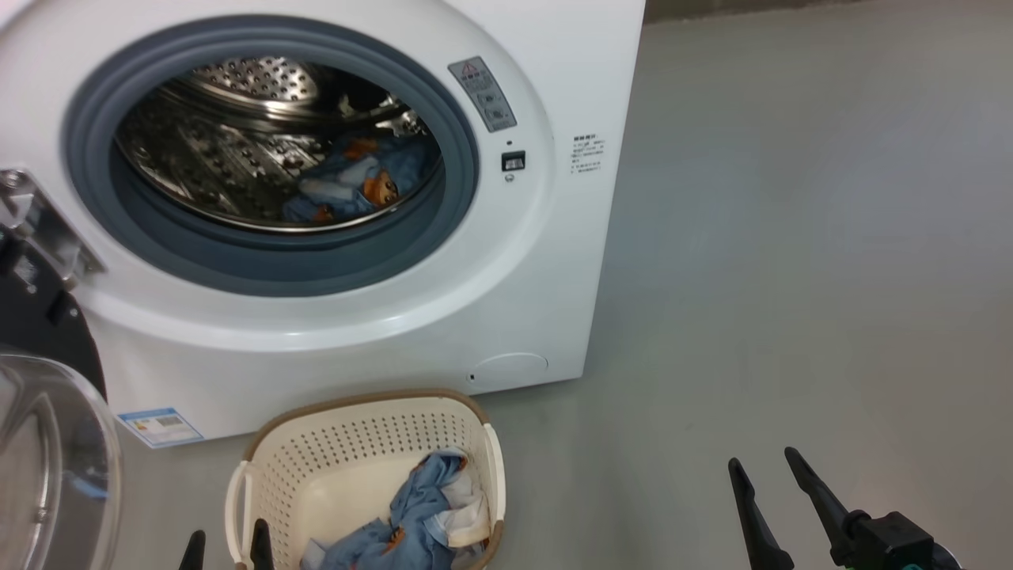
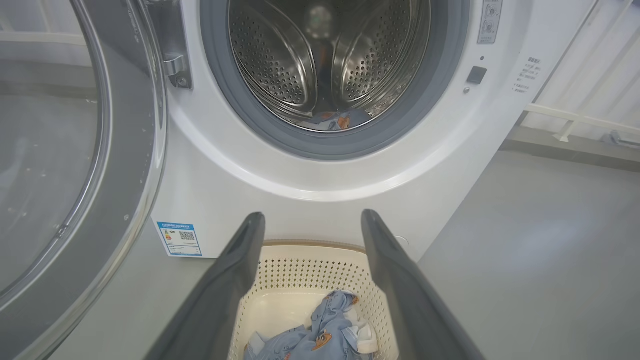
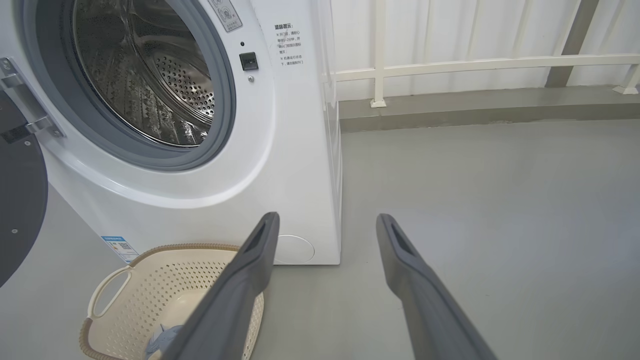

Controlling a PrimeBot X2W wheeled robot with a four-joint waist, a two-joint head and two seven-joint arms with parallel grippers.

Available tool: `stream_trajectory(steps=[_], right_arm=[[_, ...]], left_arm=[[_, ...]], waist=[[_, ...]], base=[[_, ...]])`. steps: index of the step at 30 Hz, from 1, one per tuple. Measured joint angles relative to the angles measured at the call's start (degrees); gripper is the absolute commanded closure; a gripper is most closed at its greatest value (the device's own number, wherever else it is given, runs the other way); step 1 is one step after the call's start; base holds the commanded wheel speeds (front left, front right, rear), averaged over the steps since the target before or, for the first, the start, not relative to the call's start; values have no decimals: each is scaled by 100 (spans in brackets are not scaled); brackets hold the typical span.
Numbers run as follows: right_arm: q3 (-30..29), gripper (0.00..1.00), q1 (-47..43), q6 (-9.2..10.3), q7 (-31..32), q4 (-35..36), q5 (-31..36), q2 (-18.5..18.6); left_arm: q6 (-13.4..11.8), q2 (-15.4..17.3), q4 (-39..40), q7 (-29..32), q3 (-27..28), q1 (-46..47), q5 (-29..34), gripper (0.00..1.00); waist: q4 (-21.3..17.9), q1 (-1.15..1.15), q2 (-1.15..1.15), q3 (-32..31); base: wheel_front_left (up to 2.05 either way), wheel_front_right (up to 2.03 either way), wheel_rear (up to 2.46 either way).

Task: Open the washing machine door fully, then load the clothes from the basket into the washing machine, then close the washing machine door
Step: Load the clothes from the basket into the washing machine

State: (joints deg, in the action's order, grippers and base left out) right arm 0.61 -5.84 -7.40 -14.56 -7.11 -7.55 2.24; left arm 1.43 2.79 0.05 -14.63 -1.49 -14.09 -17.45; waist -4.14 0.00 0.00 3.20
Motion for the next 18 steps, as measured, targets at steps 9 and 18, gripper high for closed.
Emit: stream_trajectory(steps=[9,18], right_arm=[[73,0,249,0,0,120,-41,-1],[271,0,632,0,0,280,-269,0]], left_arm=[[342,19,-468,7,-41,482,132,0],[548,434,-1314,945,-240,1214,-608,0]], waist=[[-177,0,0,526],[-514,0,0,1290]], base=[[0,0,0],[0,0,0]])
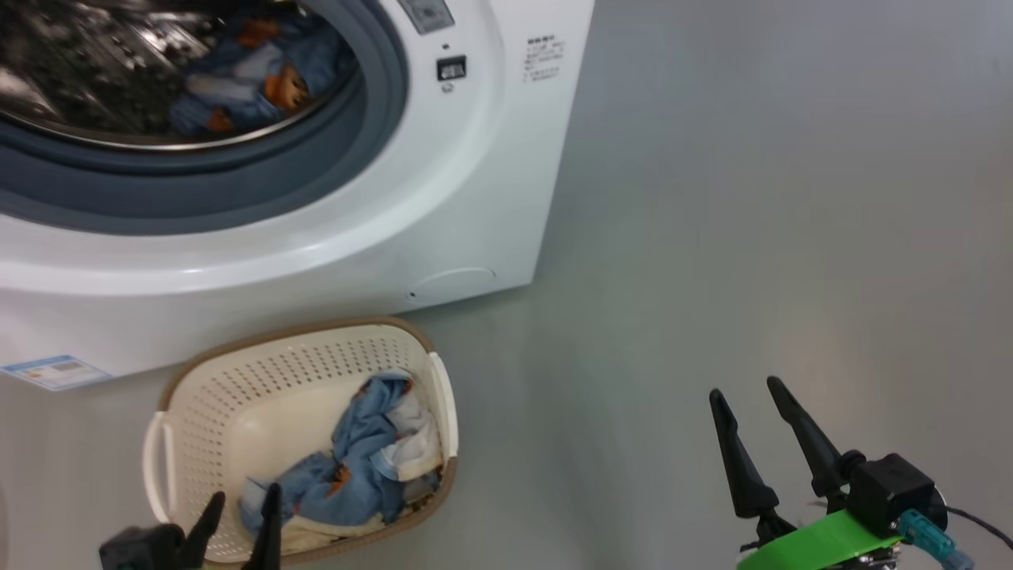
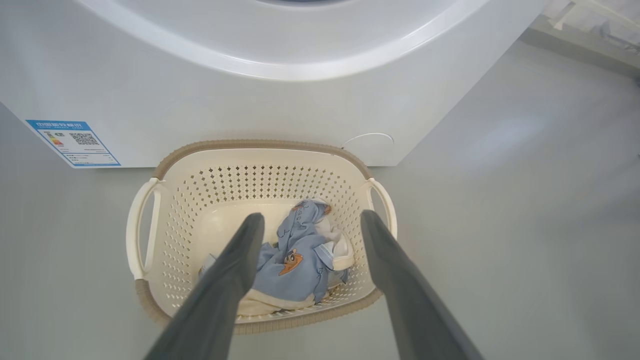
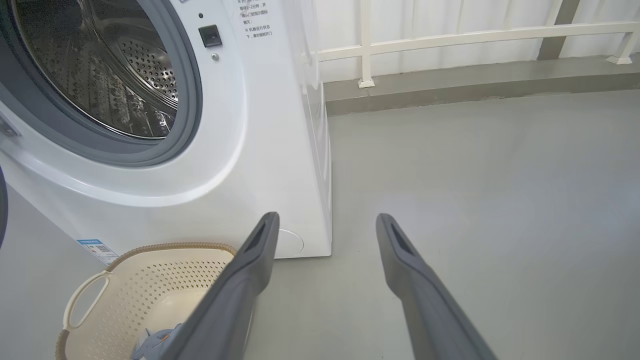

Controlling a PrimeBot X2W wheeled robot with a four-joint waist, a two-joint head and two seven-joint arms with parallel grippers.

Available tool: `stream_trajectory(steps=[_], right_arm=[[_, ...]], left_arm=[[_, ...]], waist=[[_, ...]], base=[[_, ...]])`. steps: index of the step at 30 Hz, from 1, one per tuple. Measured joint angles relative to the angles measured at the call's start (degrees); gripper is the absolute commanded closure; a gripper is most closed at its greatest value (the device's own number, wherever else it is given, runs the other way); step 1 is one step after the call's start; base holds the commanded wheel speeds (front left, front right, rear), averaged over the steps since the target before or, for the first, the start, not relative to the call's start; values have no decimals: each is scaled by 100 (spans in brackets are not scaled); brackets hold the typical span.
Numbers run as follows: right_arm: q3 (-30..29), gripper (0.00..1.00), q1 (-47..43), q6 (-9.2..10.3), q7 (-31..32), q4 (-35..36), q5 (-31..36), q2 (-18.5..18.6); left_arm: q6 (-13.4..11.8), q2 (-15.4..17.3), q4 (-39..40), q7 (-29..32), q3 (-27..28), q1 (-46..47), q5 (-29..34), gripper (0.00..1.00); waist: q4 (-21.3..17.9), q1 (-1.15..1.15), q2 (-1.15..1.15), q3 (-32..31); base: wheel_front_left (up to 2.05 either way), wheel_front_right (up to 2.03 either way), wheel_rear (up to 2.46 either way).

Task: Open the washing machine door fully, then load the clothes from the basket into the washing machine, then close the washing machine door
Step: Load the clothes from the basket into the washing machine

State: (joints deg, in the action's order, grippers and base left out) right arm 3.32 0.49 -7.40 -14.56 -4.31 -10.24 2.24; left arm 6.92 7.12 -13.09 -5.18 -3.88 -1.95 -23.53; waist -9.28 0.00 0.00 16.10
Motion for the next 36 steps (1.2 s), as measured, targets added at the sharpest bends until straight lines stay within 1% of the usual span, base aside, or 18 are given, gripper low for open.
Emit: stream_trajectory(steps=[5,10,11,15,23,27,29,36], right_arm=[[94,0,132,0,0,55,-136,3],[162,0,240,0,0,105,-285,2],[162,0,240,0,0,105,-285,2],[196,0,370,0,0,130,-367,2],[323,0,442,0,-1,162,-457,0],[391,0,497,0,-1,157,-471,0],[471,0,567,0,-1,160,-514,0],[606,0,579,0,-1,188,-655,-4]], left_arm=[[37,267,-441,359,-196,443,-292,0],[43,491,-1053,799,-590,878,-604,0],[43,491,-1053,799,-590,878,-604,0],[43,682,-1692,880,-667,1312,-589,0],[38,771,-2896,1076,-889,2182,-474,0],[-13,778,-3481,1176,-934,2647,-397,0],[-64,780,-3708,1184,-966,2842,-332,0],[-62,878,-4424,1304,-1020,3404,-290,0]], waist=[[-221,0,0,377],[-440,0,0,714],[-440,0,0,714],[-591,0,0,964],[-873,0,0,1349],[-985,0,0,1522],[-1039,0,0,1608],[-1248,0,0,1930]], base=[[0,0,0],[0,0,0],[0,0,0],[0,0,0],[0,0,0],[0,0,0],[0,0,0],[0,0,0]])
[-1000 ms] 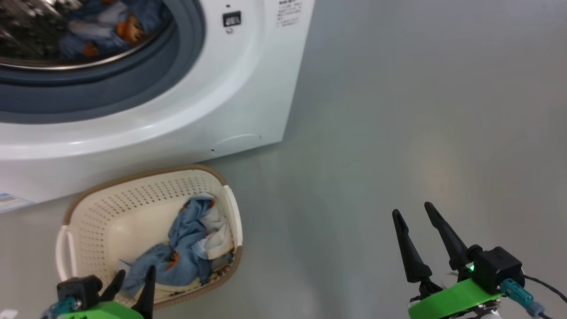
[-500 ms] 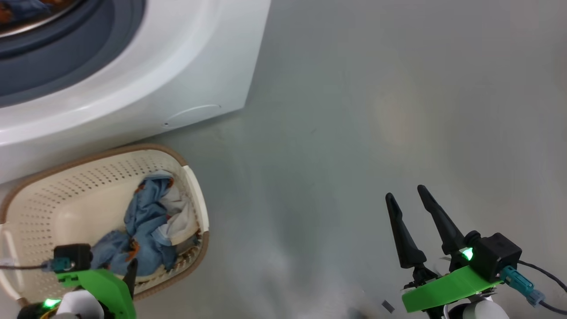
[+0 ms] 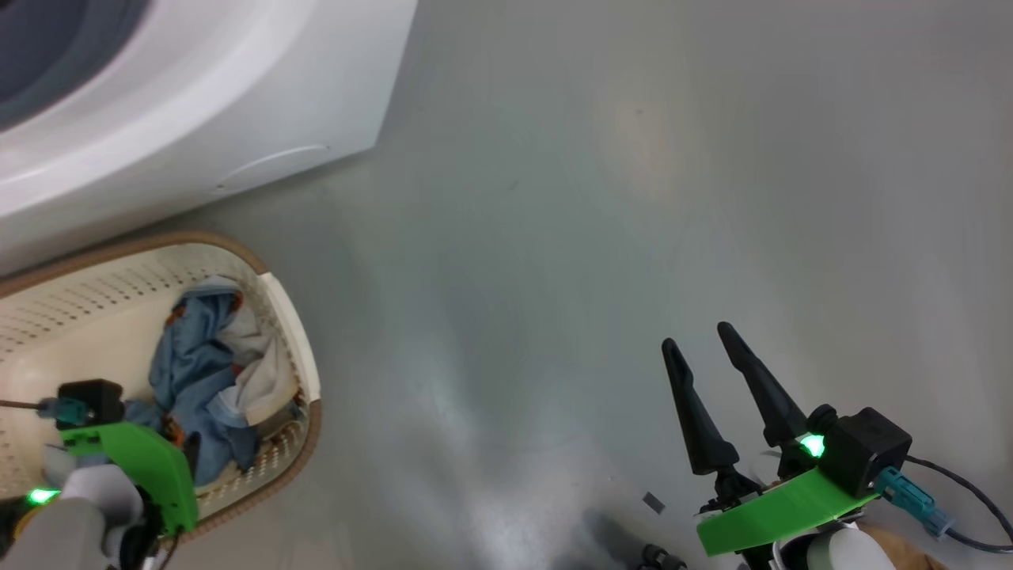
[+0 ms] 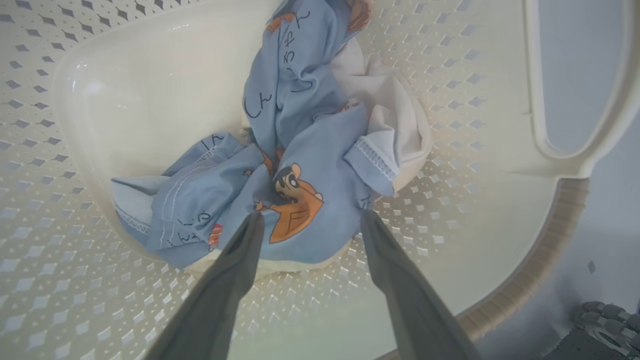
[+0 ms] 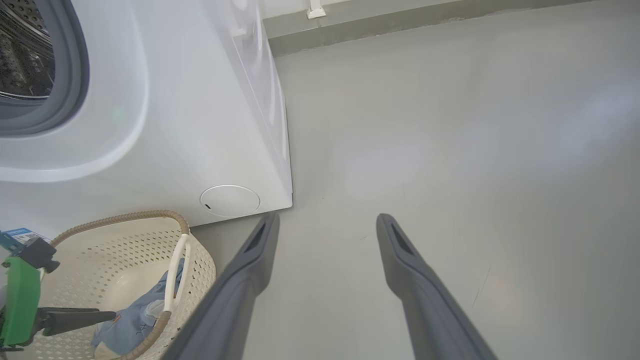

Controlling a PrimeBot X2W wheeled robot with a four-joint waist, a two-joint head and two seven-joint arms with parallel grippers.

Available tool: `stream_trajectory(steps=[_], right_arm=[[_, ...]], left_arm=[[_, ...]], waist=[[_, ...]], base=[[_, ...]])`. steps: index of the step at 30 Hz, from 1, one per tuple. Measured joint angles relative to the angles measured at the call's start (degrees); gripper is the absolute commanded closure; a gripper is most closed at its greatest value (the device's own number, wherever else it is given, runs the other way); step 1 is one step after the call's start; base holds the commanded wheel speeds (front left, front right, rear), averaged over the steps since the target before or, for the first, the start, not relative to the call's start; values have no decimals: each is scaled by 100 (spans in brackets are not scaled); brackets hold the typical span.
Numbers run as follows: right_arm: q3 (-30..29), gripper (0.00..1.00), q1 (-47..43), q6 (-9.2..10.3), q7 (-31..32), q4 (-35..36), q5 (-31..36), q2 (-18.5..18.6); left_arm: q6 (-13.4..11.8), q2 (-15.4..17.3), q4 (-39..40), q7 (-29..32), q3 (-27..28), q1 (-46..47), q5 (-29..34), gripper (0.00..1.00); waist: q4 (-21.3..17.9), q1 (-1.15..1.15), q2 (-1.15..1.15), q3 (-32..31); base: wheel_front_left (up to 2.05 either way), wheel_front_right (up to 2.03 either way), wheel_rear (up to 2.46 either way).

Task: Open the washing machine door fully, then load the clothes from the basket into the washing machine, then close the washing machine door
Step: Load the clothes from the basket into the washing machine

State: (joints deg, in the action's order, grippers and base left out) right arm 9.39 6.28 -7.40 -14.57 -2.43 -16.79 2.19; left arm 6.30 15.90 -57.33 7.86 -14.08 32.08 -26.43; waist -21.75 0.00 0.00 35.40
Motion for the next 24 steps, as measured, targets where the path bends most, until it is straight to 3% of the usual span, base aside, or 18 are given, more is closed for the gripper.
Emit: stream_trajectory(steps=[16,24], right_arm=[[244,0,1,0,0,221,-152,-8],[22,0,-7,0,0,386,-101,-12]], left_arm=[[52,474,-754,129,-124,945,45,0],[54,444,-1000,113,-244,1311,52,0]], waist=[[-417,0,0,840],[-388,0,0,1181]], base=[[0,0,0],[0,0,0]])
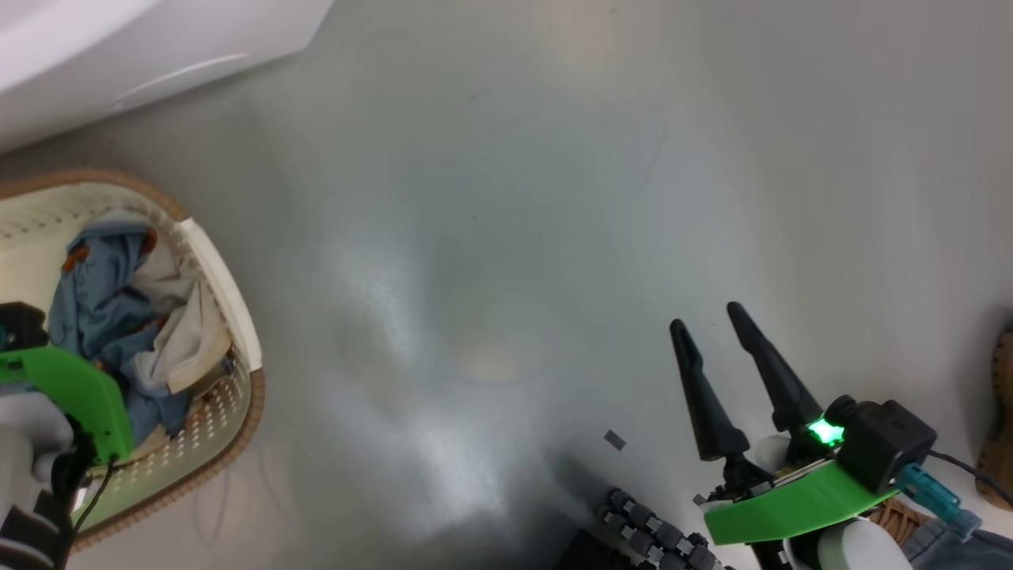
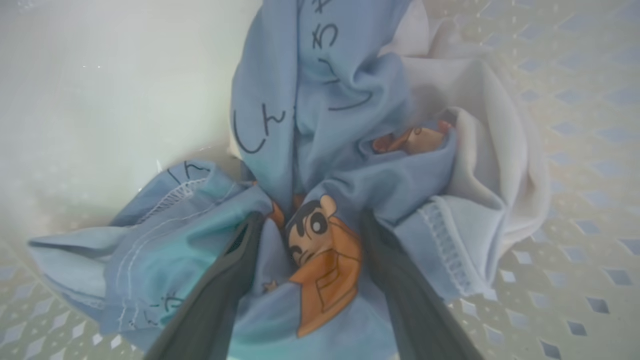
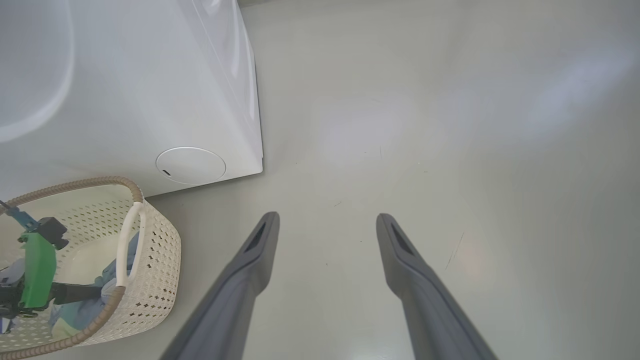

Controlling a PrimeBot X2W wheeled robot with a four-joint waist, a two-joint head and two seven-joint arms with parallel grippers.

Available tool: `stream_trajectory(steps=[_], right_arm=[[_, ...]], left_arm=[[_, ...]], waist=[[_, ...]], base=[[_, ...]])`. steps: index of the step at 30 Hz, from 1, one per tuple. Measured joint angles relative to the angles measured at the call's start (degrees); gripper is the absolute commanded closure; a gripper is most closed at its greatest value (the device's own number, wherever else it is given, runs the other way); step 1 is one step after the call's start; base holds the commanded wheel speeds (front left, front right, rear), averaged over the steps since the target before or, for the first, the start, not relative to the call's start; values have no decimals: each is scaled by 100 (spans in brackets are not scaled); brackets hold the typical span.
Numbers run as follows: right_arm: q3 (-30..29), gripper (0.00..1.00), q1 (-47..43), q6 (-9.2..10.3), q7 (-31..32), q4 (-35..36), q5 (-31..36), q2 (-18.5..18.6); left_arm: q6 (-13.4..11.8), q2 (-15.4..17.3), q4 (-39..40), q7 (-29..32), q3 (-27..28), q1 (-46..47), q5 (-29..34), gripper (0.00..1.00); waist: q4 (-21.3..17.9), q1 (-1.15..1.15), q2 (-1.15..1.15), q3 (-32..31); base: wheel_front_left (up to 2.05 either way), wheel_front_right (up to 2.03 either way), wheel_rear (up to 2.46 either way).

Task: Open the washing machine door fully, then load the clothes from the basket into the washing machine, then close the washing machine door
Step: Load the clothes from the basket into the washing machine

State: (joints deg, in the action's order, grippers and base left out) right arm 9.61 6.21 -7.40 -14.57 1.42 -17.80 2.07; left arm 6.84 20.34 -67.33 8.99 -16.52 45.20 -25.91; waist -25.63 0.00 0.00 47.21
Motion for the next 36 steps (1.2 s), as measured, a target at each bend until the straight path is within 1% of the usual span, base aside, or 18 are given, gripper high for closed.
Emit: stream_trajectory(steps=[11,15,16,17,18,27,33,36], right_arm=[[-308,0,-16,0,0,229,125,-4],[-356,0,-21,0,0,276,158,-5],[-377,0,-26,0,0,285,158,-5],[-405,0,-30,0,0,294,158,-5],[-437,0,-30,0,0,304,158,-5],[-427,0,-7,0,0,307,157,-5],[-310,0,311,0,-1,138,96,-3],[-319,0,350,0,-10,27,96,-2]], left_arm=[[25,-319,-275,-242,-149,437,-10,0],[49,-383,-332,-347,-272,515,-8,0],[49,-387,-341,-375,-311,542,1,2],[48,-391,-349,-465,-314,565,1,67],[47,-399,-363,-519,-316,581,0,100],[48,-477,-492,-710,-328,688,-67,100],[55,-366,-486,-1158,-170,689,-394,100],[55,-380,-433,-1354,-153,634,-516,100]], waist=[[265,0,0,286],[349,0,0,360],[368,0,0,375],[385,0,0,390],[401,0,0,404],[506,0,0,472],[557,0,0,419],[622,0,0,331]], base=[[0,0,0],[0,0,0],[0,0,0],[0,0,0],[0,0,0],[0,0,0],[0,0,0],[0,0,0]])
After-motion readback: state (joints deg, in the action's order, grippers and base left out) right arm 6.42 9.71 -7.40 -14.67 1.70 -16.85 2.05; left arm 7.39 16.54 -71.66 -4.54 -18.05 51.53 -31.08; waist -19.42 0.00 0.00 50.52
